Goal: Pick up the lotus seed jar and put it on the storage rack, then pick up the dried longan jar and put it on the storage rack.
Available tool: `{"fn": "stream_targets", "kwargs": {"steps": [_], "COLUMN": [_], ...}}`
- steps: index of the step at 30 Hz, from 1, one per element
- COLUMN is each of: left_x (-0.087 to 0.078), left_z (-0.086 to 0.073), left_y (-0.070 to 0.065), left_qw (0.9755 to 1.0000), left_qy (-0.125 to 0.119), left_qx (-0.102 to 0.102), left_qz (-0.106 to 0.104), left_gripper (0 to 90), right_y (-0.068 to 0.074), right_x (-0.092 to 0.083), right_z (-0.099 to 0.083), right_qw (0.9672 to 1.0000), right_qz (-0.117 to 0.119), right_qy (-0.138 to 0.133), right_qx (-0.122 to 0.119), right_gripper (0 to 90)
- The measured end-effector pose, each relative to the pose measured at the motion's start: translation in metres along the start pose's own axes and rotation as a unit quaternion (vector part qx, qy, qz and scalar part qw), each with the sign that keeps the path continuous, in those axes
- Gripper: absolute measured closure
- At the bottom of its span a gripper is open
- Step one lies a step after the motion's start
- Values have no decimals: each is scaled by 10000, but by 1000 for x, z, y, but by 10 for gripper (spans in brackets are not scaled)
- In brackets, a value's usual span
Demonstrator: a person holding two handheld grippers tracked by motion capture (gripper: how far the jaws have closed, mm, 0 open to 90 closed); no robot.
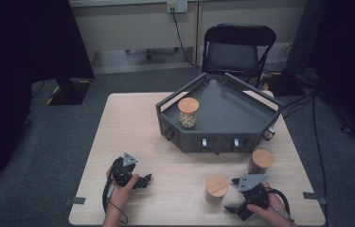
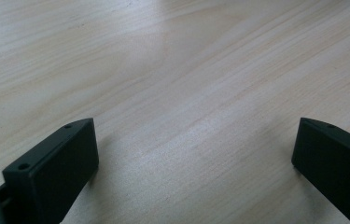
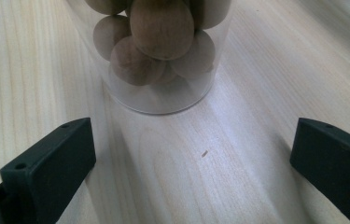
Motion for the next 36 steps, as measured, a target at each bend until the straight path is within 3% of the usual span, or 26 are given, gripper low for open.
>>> {"fn": "stream_targets", "kwargs": {"steps": [36], "left_x": [1], "left_z": [0], "left_y": [3], "left_qw": [10000], "left_qy": [-10], "left_qx": [35], "left_qz": [-62], "left_gripper": [0], "right_y": [1], "right_x": [0], "right_z": [0], "right_qw": [10000], "right_qz": [-30], "right_qy": [4], "right_qx": [18], "right_gripper": [0]}}
Point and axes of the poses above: each handheld gripper's, and its own axes: x roughly forward along the jaws, z roughly out of its top, y roughly to its left, the point moved 1 cm from there along x, roughly forward along the jaws, and after that the axes turned 11 degrees about -y, right-handed, at the moved point
